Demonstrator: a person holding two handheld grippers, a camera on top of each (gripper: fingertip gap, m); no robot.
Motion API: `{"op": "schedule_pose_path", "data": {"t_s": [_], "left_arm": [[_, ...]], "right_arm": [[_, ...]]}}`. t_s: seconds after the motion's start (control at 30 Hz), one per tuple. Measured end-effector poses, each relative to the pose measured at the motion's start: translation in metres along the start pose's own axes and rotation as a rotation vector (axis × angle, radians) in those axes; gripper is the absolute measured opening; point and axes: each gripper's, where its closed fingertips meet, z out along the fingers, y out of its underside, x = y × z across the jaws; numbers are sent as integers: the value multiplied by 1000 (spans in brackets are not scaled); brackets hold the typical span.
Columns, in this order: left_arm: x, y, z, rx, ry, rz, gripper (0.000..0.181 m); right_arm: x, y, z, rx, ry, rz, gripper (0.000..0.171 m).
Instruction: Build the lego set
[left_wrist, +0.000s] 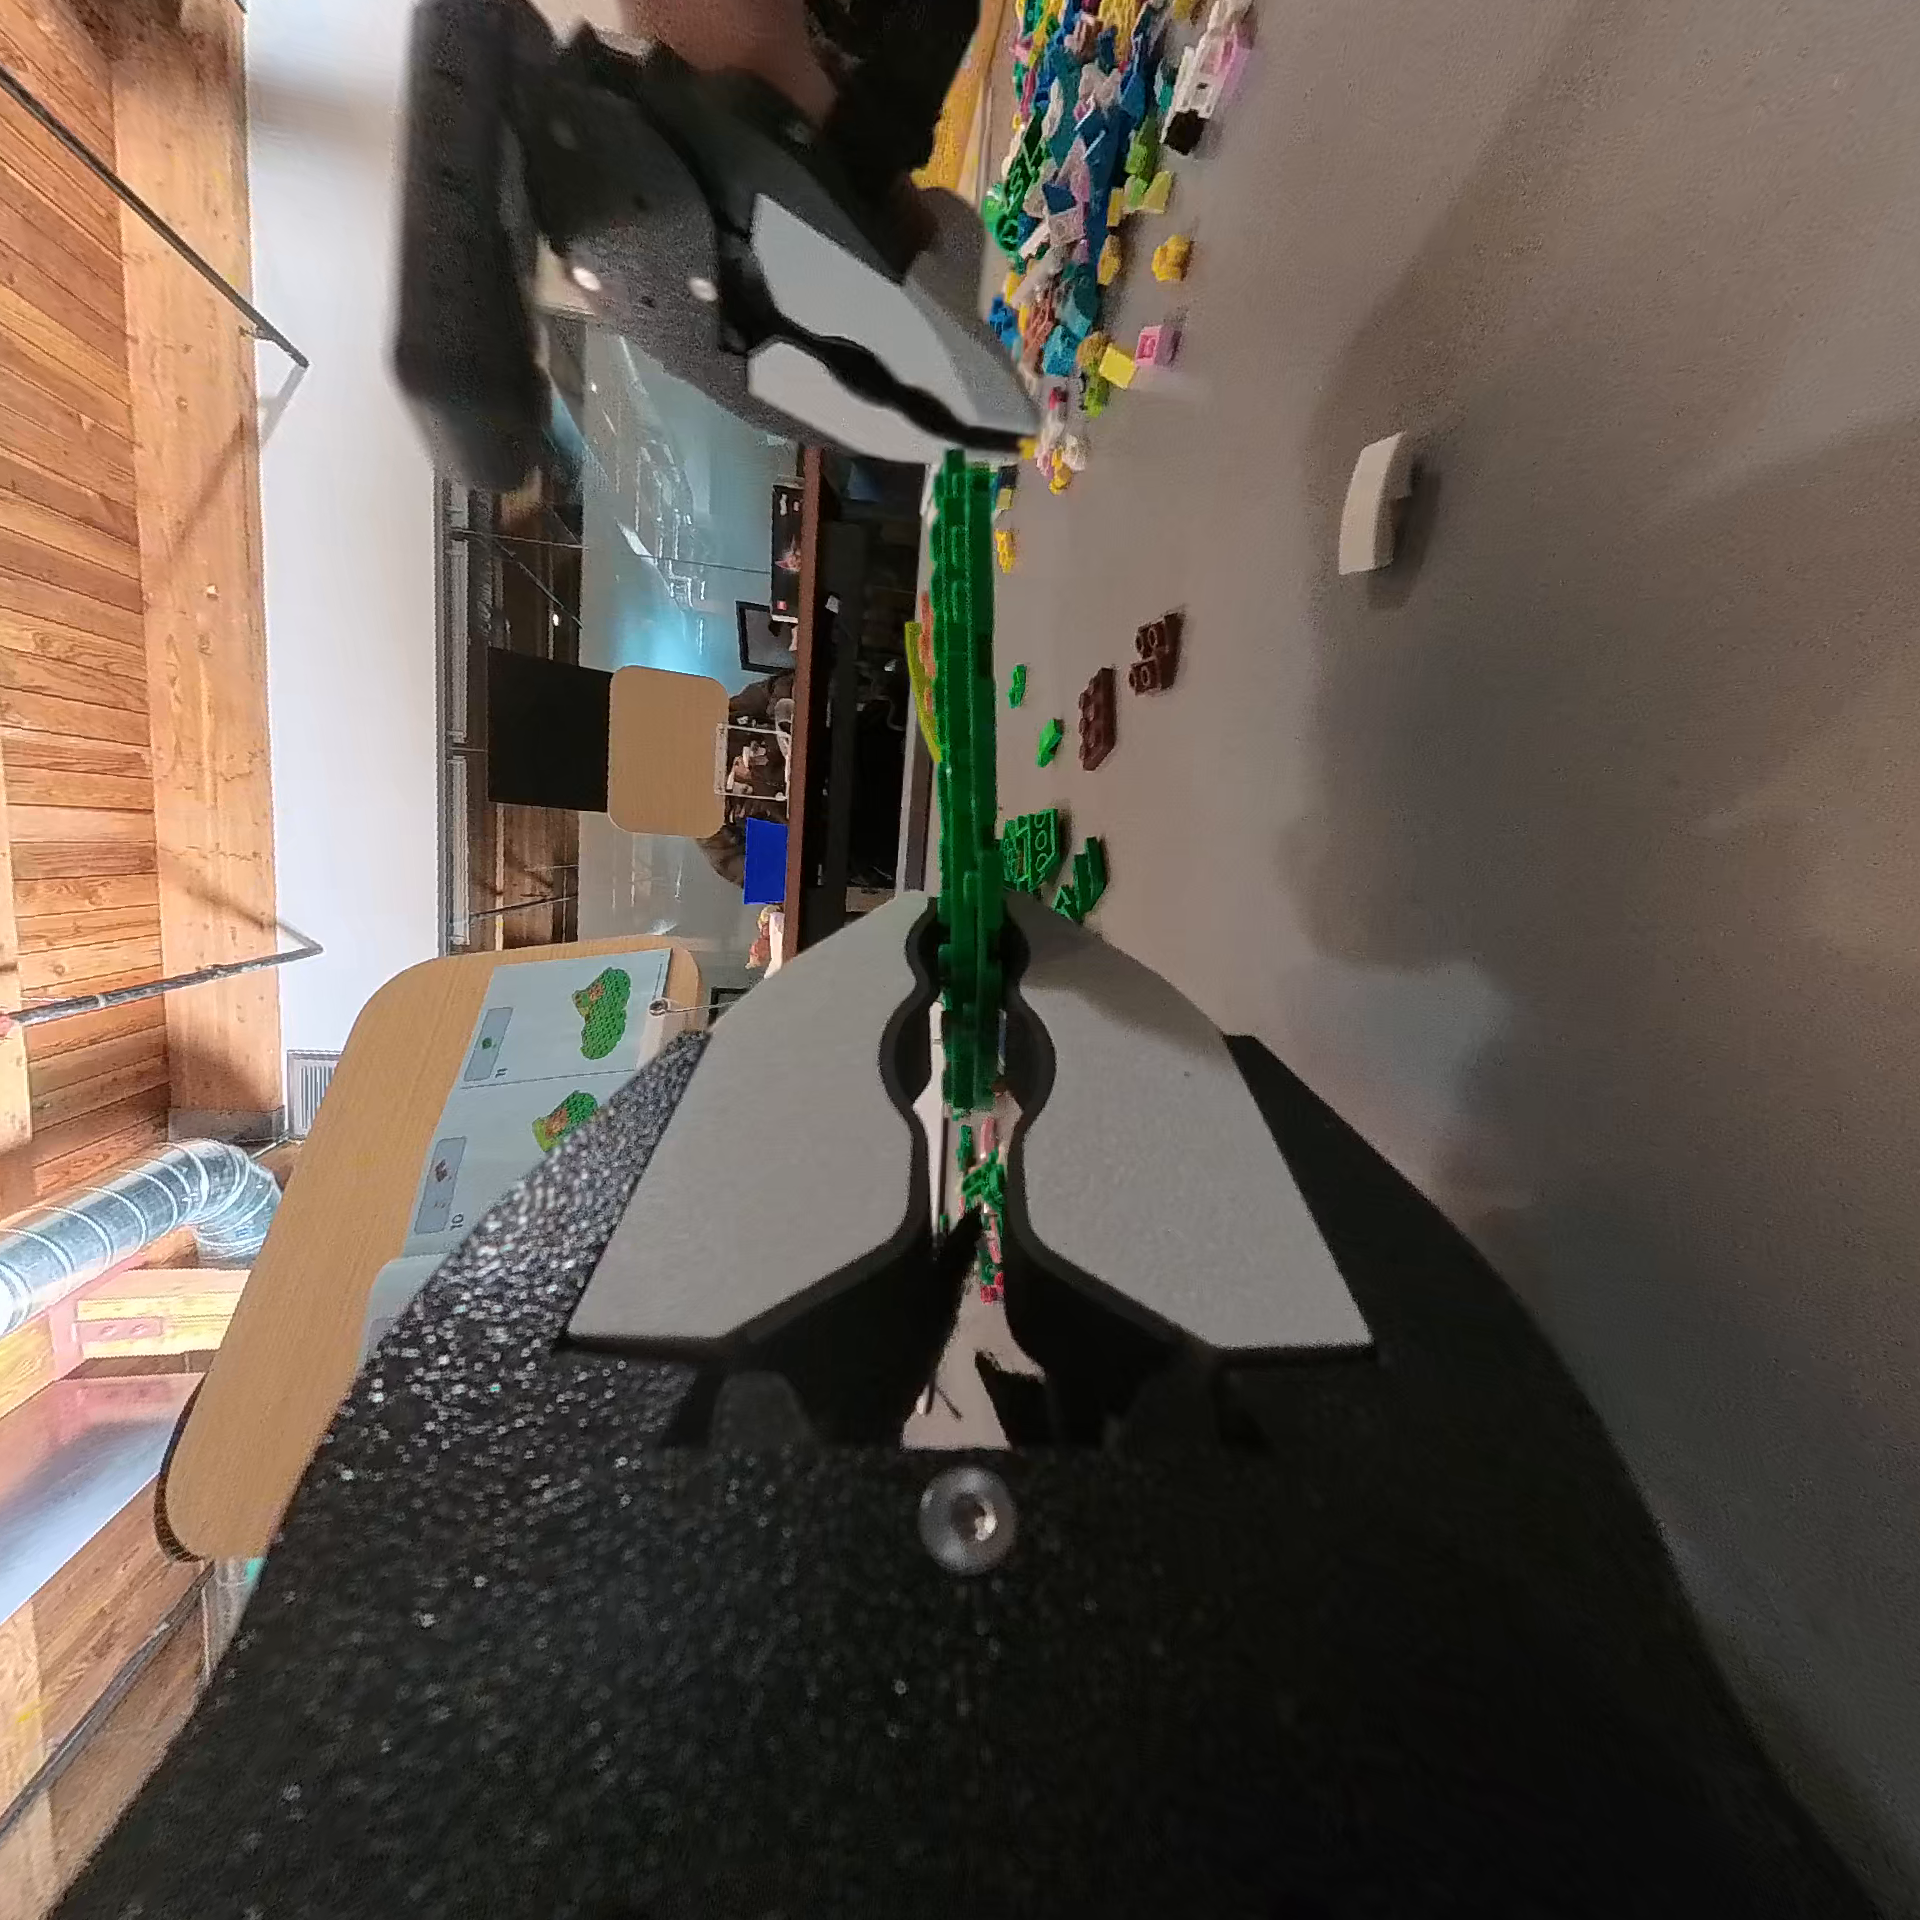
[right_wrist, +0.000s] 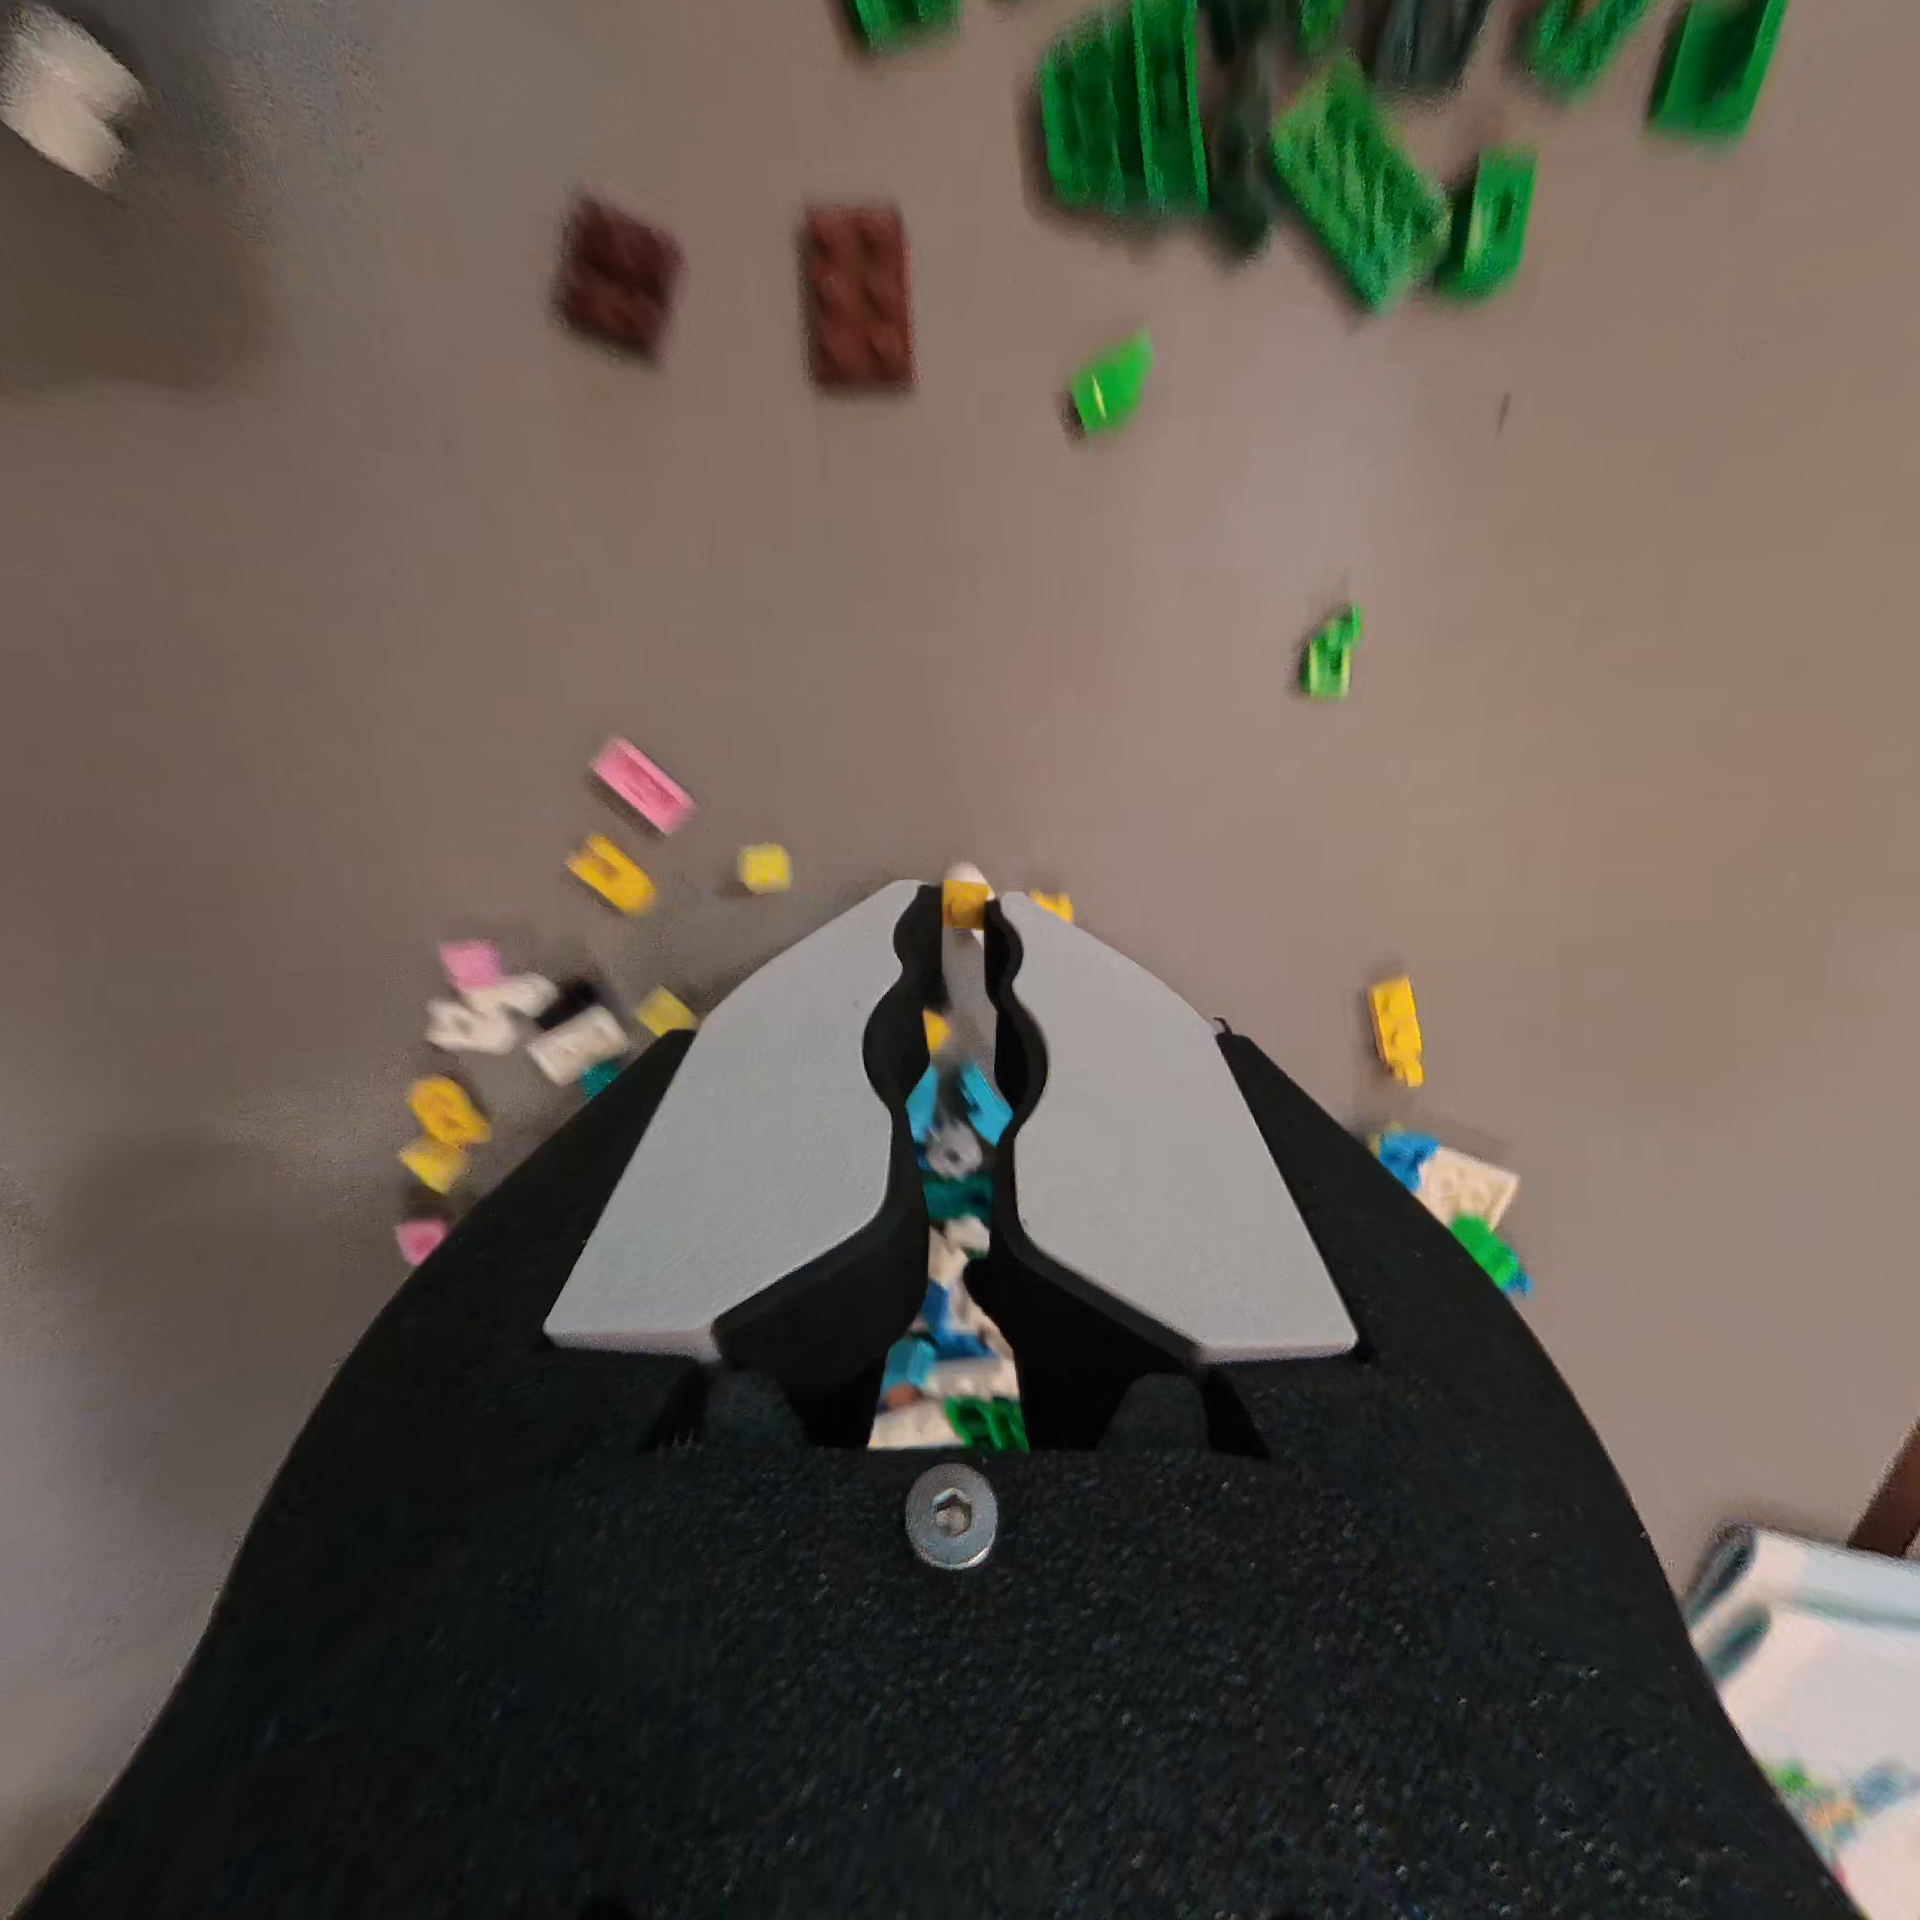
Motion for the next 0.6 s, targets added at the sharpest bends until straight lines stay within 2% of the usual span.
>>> {"op": "schedule_pose_path", "data": {"t_s": [0.13, 0.27, 0.6], "left_arm": [[0, -2, 0, 3, 1, 5, 8], [1, -2, 0, -3, -6, 35, 8], [0, -3, 1, -27, -37, 106, 8]], "right_arm": [[-36, -68, -17, 186, -38, -106, 7], [-70, -114, -20, 244, -102, -198, 7], [-90, -137, -6, 132, -179, -246, 7]]}}
